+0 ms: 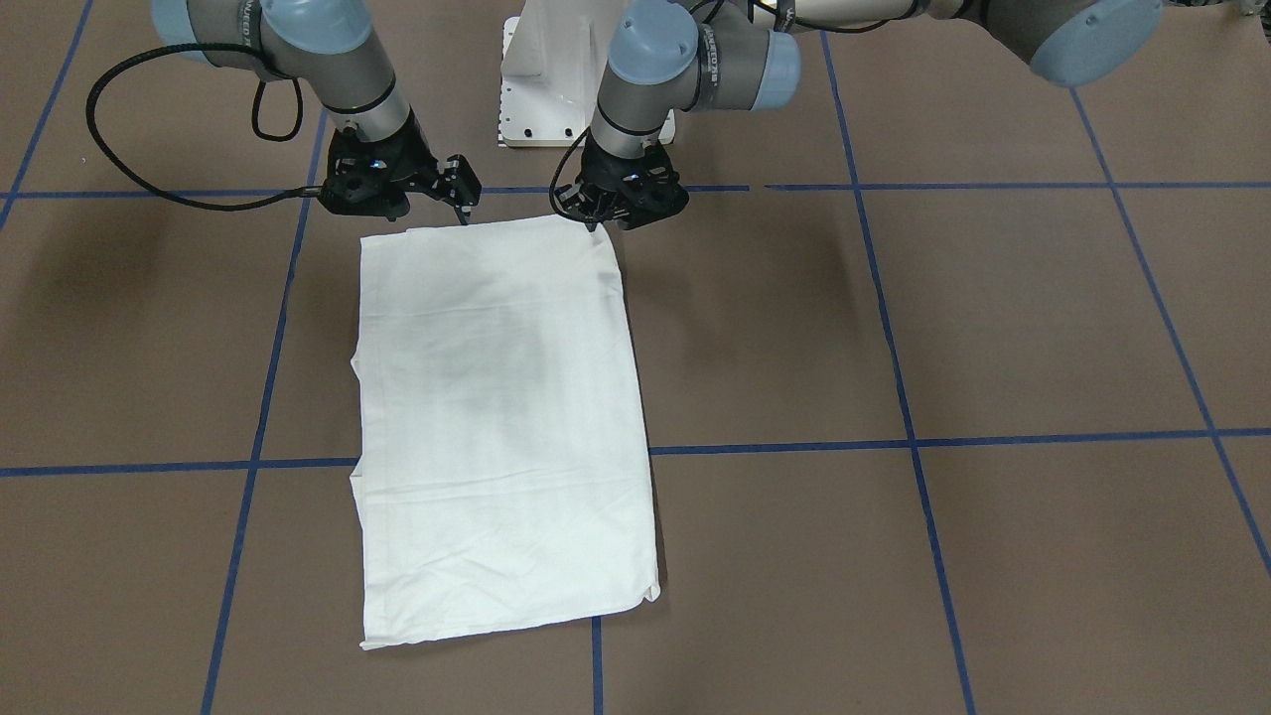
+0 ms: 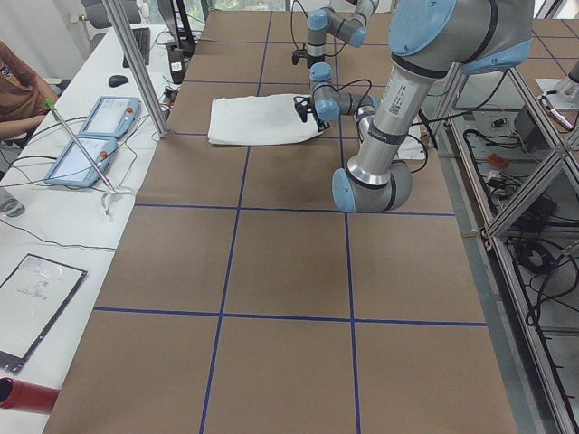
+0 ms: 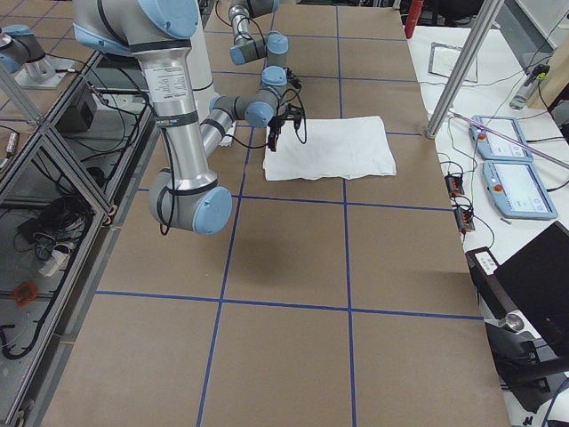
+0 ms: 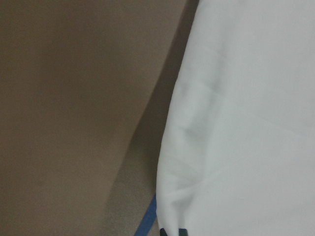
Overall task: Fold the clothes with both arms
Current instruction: 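Move the right gripper to the shirt's nearest corner beside the left gripper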
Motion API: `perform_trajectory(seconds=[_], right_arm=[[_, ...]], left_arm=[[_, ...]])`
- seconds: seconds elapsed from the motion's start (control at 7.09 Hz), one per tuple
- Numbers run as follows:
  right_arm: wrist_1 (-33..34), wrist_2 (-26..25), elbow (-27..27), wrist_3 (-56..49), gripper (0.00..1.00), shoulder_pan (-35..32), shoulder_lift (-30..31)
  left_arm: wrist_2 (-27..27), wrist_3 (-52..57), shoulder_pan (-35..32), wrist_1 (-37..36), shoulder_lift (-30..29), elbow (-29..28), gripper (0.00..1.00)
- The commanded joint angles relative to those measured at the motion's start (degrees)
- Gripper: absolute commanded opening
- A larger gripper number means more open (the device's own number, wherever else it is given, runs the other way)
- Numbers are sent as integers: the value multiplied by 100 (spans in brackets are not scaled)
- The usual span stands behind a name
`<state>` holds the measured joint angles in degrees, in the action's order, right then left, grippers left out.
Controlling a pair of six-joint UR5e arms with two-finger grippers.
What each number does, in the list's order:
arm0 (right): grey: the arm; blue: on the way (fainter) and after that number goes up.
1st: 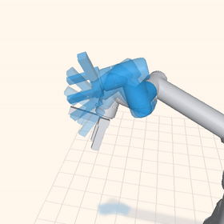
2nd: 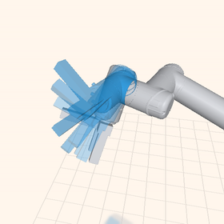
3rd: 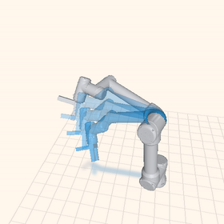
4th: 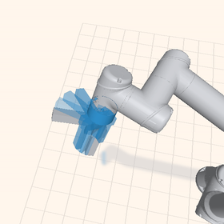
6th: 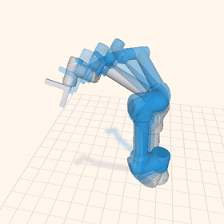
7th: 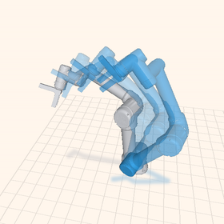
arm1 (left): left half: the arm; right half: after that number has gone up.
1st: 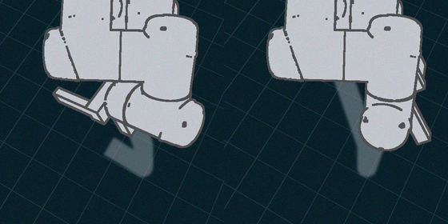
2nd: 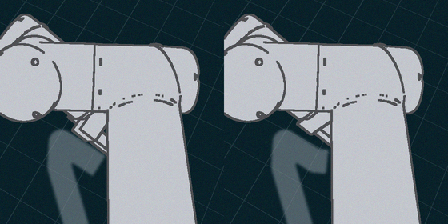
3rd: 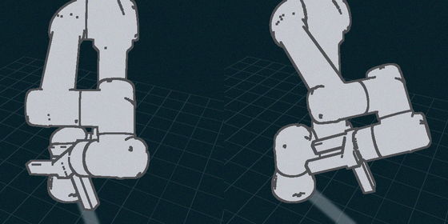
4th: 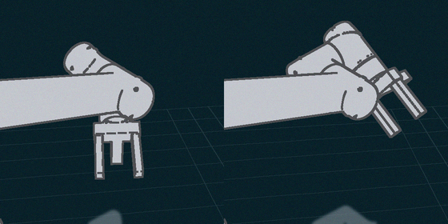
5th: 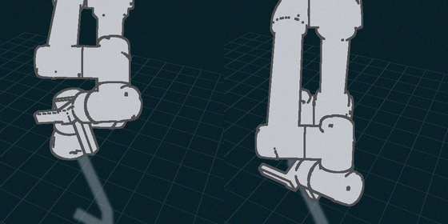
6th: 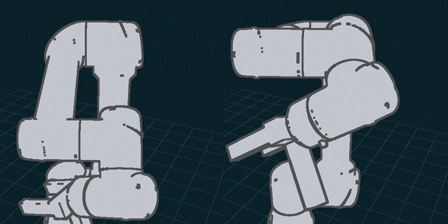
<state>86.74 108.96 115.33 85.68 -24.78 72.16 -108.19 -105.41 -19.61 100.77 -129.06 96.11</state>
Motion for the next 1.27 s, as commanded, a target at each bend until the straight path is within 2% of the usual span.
perform_trajectory(seconds=[0.0,0.42,1.13], right_arm=[[9,-365,-421,1209,100,236,-175],[53,-455,-616,1565,100,254,-79],[71,-455,-669,1575,100,438,149]], left_arm=[[9,125,-43,4,4,-22,0],[9,126,-43,13,-5,-23,0],[9,117,-34,39,-22,-31,0]])
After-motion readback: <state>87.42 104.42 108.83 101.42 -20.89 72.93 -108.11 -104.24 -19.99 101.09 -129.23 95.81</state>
